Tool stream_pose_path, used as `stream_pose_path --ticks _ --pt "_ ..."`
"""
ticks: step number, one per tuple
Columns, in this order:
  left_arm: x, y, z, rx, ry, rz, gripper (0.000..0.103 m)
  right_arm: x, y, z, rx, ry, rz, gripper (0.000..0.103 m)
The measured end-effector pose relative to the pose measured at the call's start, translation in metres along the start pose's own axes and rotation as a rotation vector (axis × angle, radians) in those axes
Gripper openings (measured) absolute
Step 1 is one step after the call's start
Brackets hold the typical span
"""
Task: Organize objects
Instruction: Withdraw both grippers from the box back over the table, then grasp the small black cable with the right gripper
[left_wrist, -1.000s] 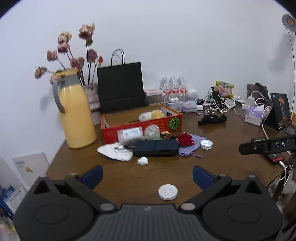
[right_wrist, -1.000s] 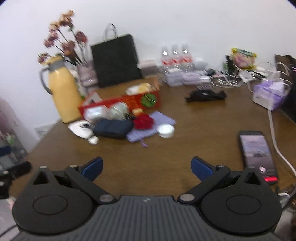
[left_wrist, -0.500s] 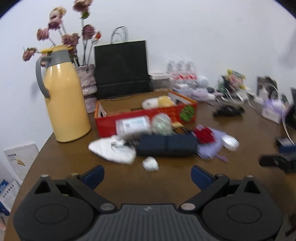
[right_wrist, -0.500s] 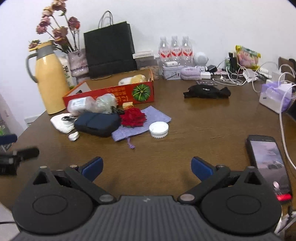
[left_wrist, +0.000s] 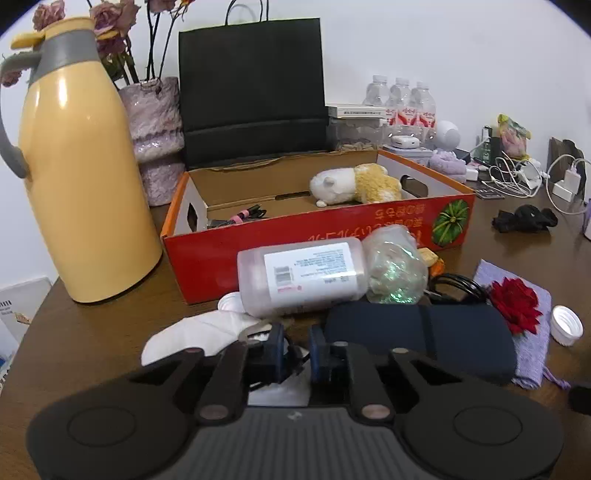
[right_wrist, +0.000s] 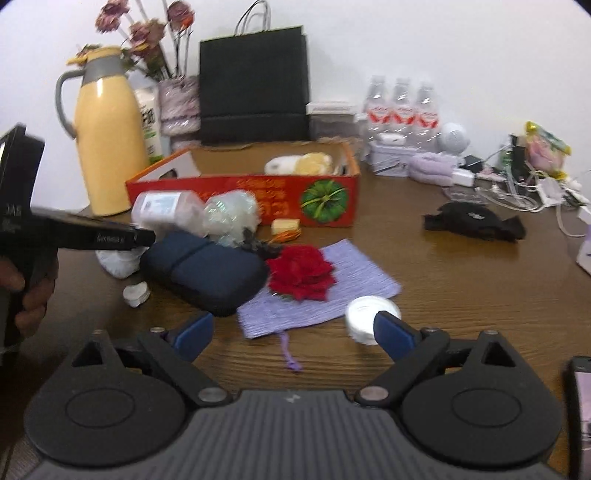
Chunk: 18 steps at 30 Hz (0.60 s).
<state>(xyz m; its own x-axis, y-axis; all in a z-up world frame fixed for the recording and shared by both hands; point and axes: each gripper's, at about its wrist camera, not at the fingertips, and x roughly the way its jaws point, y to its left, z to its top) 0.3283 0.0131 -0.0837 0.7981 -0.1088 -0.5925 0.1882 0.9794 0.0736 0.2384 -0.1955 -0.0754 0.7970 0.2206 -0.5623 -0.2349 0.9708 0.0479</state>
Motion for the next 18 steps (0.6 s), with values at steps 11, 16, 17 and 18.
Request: stream_pose_path --ticks 11,16,17,18 --pt "-0.106 -0.016 -0.011 -0.101 -0.154 -0.168 0.004 -0.02 0.013 -0.011 -0.007 -0.01 0.055 0.093" --pt "-0.114 -0.039 -0.028 -0.13 -0.101 -0.197 0.004 -0.037 0.024 -0.029 -0.02 0.005 0.089 0.093" --pt "-0.118 -0.041 -0.031 -0.133 -0.102 -0.192 0.004 -0.04 0.026 -0.033 -0.024 0.01 0.093 0.093" --pt "-0.123 -0.043 -0.033 -0.135 -0.105 -0.176 0.004 -0.043 0.027 -0.036 -0.029 0.013 0.096 0.093"
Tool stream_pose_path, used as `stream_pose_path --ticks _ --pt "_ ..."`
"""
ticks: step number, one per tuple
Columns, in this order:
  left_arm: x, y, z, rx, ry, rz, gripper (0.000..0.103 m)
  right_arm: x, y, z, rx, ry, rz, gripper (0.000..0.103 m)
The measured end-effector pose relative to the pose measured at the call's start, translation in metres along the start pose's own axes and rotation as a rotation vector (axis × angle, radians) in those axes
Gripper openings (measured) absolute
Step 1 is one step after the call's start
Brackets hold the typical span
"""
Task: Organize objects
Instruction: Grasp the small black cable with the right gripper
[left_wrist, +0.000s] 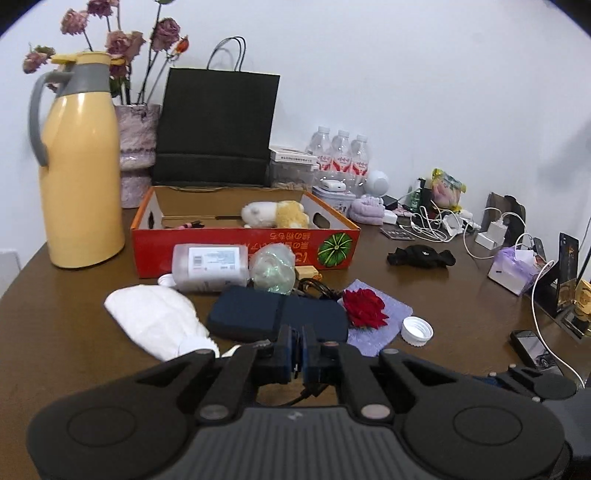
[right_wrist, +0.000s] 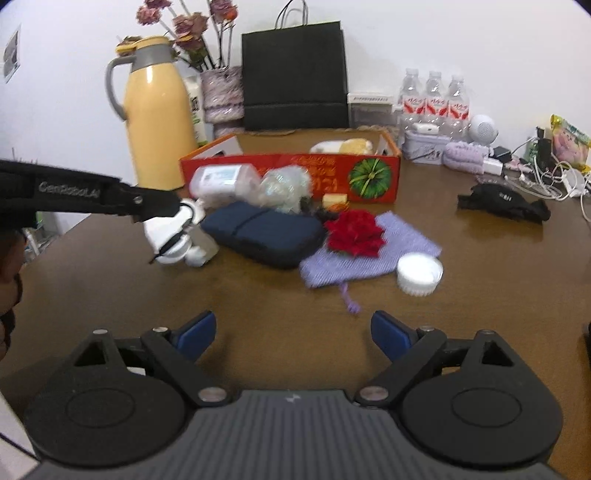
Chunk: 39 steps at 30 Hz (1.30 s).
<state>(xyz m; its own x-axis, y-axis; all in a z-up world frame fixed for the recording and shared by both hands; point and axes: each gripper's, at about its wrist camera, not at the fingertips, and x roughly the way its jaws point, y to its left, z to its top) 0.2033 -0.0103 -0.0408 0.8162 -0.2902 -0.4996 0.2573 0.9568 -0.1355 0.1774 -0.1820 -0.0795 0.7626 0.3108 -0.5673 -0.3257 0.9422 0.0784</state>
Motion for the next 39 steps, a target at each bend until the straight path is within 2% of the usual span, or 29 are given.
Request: stream_pose_path --ticks 4,8,12,17,21,24,25,26,27,29,31,33,35,39 --pt "-0.02 0.0 0.0 -0.034 -0.027 0.018 0.004 -0.011 0.007 -0.006 -0.016 -0.005 0.016 0.093" --pt "-0.042 -0.004 0.002 -0.017 -0.052 0.052 0.004 -0.02 0.016 -0.005 -0.034 -0.028 0.036 0.093" --pt "-0.056 0.01 -0.004 -0.061 -0.069 0.078 0.004 -0.022 0.026 -0.004 -0.064 -0.03 0.041 0.093" --pt "-0.044 0.036 -0.024 -0.108 0.02 0.156 0.004 -0.017 0.032 -0.003 -0.078 -0.011 0.029 0.087" --pt "-0.026 0.054 -0.045 -0.145 0.087 0.178 0.005 -0.011 0.038 0.001 -0.091 -0.003 0.012 0.08" --pt "-0.015 0.06 -0.056 -0.129 0.117 0.183 0.008 -0.003 0.041 0.007 -0.096 0.008 -0.008 0.077" --pt "-0.014 0.061 -0.059 -0.125 0.113 0.185 0.011 0.0 0.042 0.009 -0.099 0.012 -0.017 0.077" --pt "-0.014 0.063 -0.061 -0.125 0.105 0.181 0.02 0.003 0.043 0.011 -0.102 0.014 -0.025 0.077" --pt "-0.015 0.066 -0.062 -0.127 0.095 0.17 0.042 0.005 0.044 0.013 -0.104 0.016 -0.032 0.077" --pt "-0.022 0.071 -0.061 -0.137 0.067 0.145 0.066 0.011 0.046 0.017 -0.11 0.019 -0.045 0.077" --pt "-0.036 0.075 -0.061 -0.123 0.013 0.137 0.075 0.013 0.05 0.024 -0.123 0.011 -0.055 0.077" --pt "-0.046 0.074 -0.064 -0.089 -0.025 0.136 0.092 0.014 0.055 0.03 -0.143 0.002 -0.053 0.077" --pt "-0.049 0.075 -0.069 -0.051 -0.022 0.144 0.095 0.016 0.06 0.036 -0.163 -0.007 -0.04 0.077" --pt "-0.035 0.078 -0.078 -0.015 0.052 0.148 0.095 0.031 0.072 0.049 -0.188 -0.004 -0.01 0.077"
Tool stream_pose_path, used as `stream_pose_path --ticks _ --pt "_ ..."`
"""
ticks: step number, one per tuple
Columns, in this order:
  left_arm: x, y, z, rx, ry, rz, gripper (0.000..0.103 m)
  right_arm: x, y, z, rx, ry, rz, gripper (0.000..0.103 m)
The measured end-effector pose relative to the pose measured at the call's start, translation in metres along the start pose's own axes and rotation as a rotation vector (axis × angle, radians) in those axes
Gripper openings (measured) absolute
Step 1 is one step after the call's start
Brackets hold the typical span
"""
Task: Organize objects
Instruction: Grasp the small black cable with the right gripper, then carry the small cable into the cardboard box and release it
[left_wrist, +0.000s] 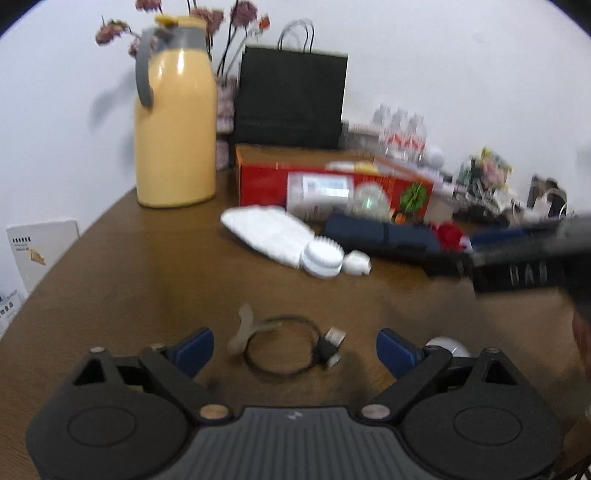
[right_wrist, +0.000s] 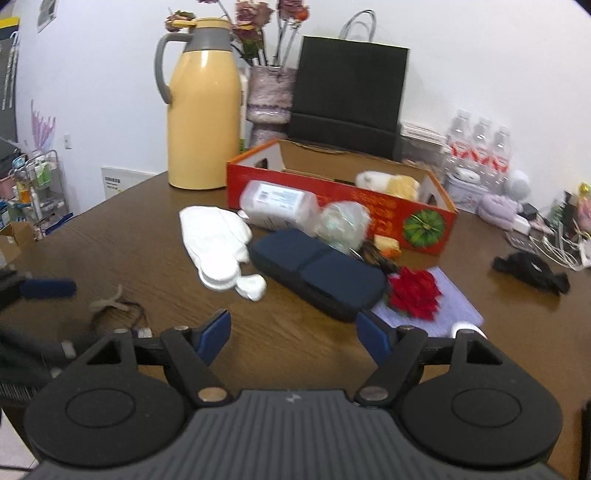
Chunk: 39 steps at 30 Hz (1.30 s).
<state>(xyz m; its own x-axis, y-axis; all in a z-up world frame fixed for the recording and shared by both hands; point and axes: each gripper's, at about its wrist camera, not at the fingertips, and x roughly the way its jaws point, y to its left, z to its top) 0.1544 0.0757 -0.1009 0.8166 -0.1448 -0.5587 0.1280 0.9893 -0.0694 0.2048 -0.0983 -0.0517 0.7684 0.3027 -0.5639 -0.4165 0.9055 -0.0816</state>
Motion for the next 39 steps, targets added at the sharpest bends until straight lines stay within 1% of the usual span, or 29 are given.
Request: stream_pose_path --ticks 2,4,5,6,7,8,9,10,11,12,13,14,15,16,18,20,22,23,25,26,28,30,33,35,39 --pt "0.007 0.005 0.002 -0.033 0.031 0.017 0.093 0.01 0.006 0.008 -0.009 0.004 0.026 0.077" --pt "0.009 0.011 0.007 -0.063 0.009 0.021 0.092 0.019 0.015 0.016 -0.022 0.009 0.067 0.077" --pt "0.011 0.014 0.009 -0.069 0.019 0.016 0.09 0.023 0.02 0.021 -0.031 0.012 0.094 0.074" --pt "0.01 0.018 0.011 -0.071 0.026 -0.003 0.086 0.026 0.026 0.025 -0.042 0.014 0.131 0.07" --pt "0.008 0.023 0.012 -0.078 0.022 -0.022 0.083 0.028 0.031 0.027 -0.05 0.019 0.172 0.069" --pt "0.004 0.029 0.013 -0.086 0.017 -0.038 0.077 0.031 0.037 0.029 -0.059 0.023 0.209 0.068" --pt "0.001 0.037 0.014 -0.096 0.009 -0.048 0.068 0.033 0.043 0.029 -0.073 0.026 0.23 0.068" --pt "-0.001 0.045 0.015 -0.109 0.004 -0.056 0.064 0.035 0.049 0.027 -0.089 0.031 0.236 0.068" --pt "0.001 0.05 0.015 -0.097 0.03 -0.068 0.055 0.038 0.053 0.025 -0.089 0.033 0.232 0.068" --pt "0.005 0.052 0.014 -0.094 0.053 -0.067 0.04 0.04 0.056 0.024 -0.08 0.045 0.232 0.067" --pt "0.008 0.053 0.013 -0.09 0.061 -0.063 0.034 0.041 0.057 0.022 -0.066 0.059 0.234 0.065" --pt "0.008 0.053 0.013 -0.078 0.055 -0.053 0.025 0.04 0.058 0.02 -0.052 0.069 0.241 0.064" --pt "0.009 0.052 0.014 -0.059 0.064 -0.057 0.012 0.038 0.058 0.017 -0.042 0.076 0.254 0.064" --pt "0.01 0.051 0.016 -0.056 0.078 -0.067 0.004 0.036 0.058 0.015 -0.034 0.09 0.269 0.063" --pt "0.01 0.054 0.016 -0.083 0.082 -0.076 0.004 0.035 0.062 0.01 -0.03 0.123 0.288 0.059" --pt "0.007 0.054 0.015 -0.1 0.058 -0.079 0.004 0.04 0.072 0.002 -0.046 0.164 0.279 0.058" --pt "0.003 0.059 0.015 -0.143 0.047 -0.083 0.004 0.037 0.083 -0.007 -0.084 0.134 0.251 0.059" --pt "0.001 0.063 0.016 -0.177 0.043 -0.075 0.004 0.035 0.086 -0.009 -0.096 0.118 0.241 0.057" --pt "-0.006 0.073 0.016 -0.239 0.029 -0.039 0.004 0.031 0.086 -0.011 -0.083 0.113 0.246 0.039" --pt "-0.009 0.078 0.016 -0.257 0.023 -0.02 0.004 0.028 0.086 -0.012 -0.097 0.111 0.223 0.029" --pt "-0.018 0.082 0.016 -0.268 0.017 0.018 0.004 0.022 0.086 -0.014 -0.126 0.114 0.201 0.028" --pt "-0.026 0.082 0.016 -0.267 0.004 0.031 0.004 0.017 0.08 -0.017 -0.106 0.112 0.201 0.028" --pt "-0.037 0.073 0.018 -0.263 -0.024 0.017 0.004 0.002 0.07 -0.016 -0.068 0.061 0.182 0.028" --pt "-0.041 0.063 0.021 -0.248 -0.039 -0.005 0.004 -0.008 0.063 -0.012 -0.059 0.024 0.156 0.028" --pt "-0.034 0.05 0.031 -0.224 -0.037 -0.01 0.004 -0.025 0.041 -0.009 -0.027 -0.028 0.087 0.028"
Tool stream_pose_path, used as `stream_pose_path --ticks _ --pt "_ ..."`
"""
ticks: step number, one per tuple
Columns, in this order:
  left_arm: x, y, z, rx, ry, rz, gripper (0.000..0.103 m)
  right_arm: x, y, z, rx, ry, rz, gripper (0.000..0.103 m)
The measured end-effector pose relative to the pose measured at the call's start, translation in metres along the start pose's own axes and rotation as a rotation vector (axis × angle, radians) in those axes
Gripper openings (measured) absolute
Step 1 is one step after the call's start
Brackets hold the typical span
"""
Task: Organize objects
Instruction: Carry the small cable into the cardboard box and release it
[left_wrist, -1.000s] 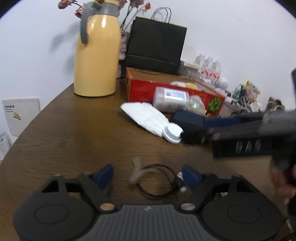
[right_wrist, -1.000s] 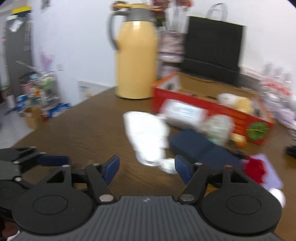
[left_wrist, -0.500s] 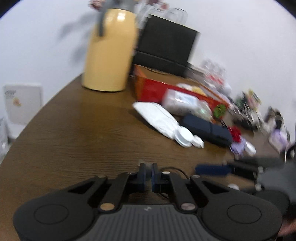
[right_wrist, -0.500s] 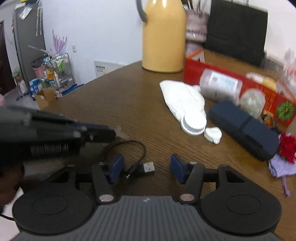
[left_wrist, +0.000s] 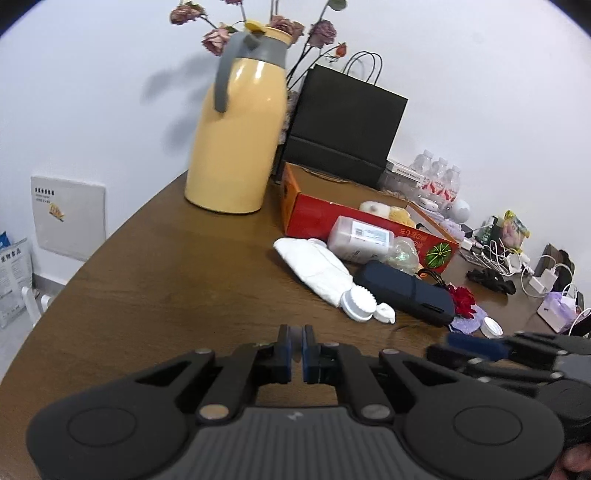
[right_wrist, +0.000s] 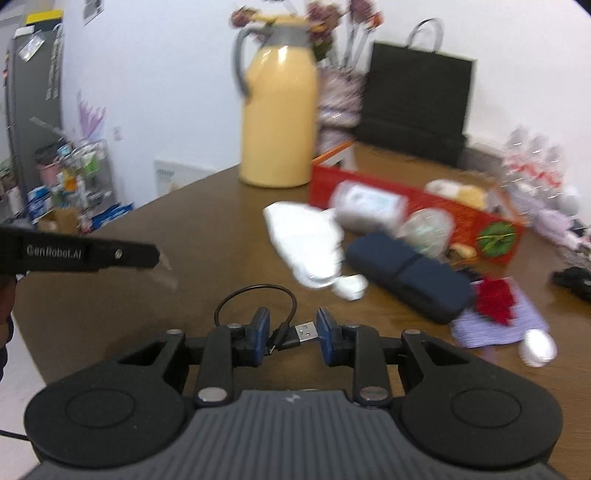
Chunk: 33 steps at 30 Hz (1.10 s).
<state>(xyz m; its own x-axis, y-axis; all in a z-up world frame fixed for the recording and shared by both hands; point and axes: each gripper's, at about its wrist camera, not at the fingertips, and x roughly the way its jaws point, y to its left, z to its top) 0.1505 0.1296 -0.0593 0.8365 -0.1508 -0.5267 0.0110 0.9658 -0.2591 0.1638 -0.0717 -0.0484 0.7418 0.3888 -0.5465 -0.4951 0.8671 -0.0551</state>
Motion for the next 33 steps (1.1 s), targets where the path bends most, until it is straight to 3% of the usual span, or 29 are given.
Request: stream_pose_path --ticks 5,7,11,16,20,21,23,25,26,27,29,31,33 --pt "0.021 -0.018 0.028 0.068 -0.039 -0.03 0.004 -0.011 -0.045 0.017 0.035 -0.067 -0.078 0.028" --pt "0.042 -0.026 0.05 0.095 -0.029 -0.029 0.004 -0.006 -0.067 0.033 0.029 -0.105 -0.111 0.028" --pt "0.09 -0.045 0.117 0.138 -0.045 -0.108 0.004 0.02 -0.12 0.085 0.05 -0.16 -0.116 0.028" --pt "0.189 -0.082 0.202 0.216 -0.031 -0.058 0.004 0.107 -0.171 0.162 0.064 -0.154 -0.1 0.028" --pt "0.276 -0.095 0.243 0.205 -0.012 0.042 0.009 0.216 -0.187 0.206 0.077 -0.026 -0.038 0.029" --pt "0.301 -0.096 0.249 0.208 0.036 0.072 0.012 0.246 -0.193 0.212 0.102 0.028 -0.013 0.037" --pt "0.344 -0.089 0.252 0.185 0.094 0.121 0.021 0.299 -0.209 0.215 0.183 0.124 -0.065 0.053" --pt "0.365 -0.084 0.246 0.185 0.102 0.173 0.028 0.323 -0.216 0.208 0.193 0.138 -0.08 0.054" --pt "0.37 -0.08 0.24 0.179 0.102 0.17 0.042 0.33 -0.218 0.206 0.21 0.168 -0.065 0.053" --pt "0.373 -0.076 0.235 0.164 0.104 0.153 0.052 0.326 -0.222 0.204 0.227 0.145 -0.042 0.054" --pt "0.37 -0.075 0.233 0.156 0.116 0.136 0.05 0.317 -0.223 0.2 0.237 0.076 -0.025 0.065" --pt "0.365 -0.075 0.232 0.146 0.057 0.153 0.055 0.316 -0.221 0.198 0.235 0.078 -0.036 0.066" --pt "0.367 -0.076 0.233 0.141 0.055 0.177 0.059 0.321 -0.223 0.2 0.243 0.089 -0.028 0.066"
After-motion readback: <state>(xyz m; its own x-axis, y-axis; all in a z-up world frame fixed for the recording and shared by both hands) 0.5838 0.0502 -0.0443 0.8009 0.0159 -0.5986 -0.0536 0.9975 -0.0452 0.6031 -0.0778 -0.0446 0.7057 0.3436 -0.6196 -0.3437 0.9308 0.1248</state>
